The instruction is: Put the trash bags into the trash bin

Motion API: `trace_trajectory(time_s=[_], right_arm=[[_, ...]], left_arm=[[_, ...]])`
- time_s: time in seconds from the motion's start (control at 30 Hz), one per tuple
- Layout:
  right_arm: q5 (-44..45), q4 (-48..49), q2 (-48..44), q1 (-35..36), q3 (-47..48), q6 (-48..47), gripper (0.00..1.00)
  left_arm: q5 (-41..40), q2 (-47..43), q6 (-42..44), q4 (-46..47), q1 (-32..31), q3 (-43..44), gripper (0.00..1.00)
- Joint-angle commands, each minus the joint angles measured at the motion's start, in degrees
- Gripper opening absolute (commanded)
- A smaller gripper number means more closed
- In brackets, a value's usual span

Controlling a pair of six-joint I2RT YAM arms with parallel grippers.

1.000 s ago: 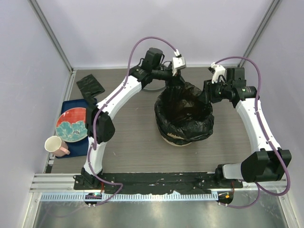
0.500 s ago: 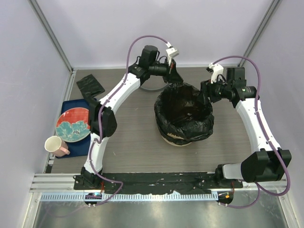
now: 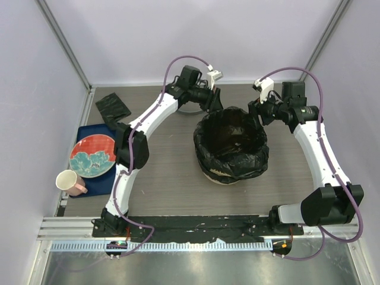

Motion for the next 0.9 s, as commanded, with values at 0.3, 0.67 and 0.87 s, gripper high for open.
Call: trace_trajectory(time_s=[0.3,0.67,0.87], right_arm=[[1.57,0.7,0.2,0.27,3.12,2.62,0.64],[3.24,-1.59,2.75,0.27,5.93,5.26,0.62],[4.04,-5.1,4.5,0.27,8.12,5.44,0.62]], left_arm=[[-17.72,4.29,21.19,-13.69,11.79,9.79,0.72],[-26.42,14.75,44.66,-22.4,11.44,15.59,0.72],[-31.0,20.38,55.91,-25.11,9.42,19.11,0.6]])
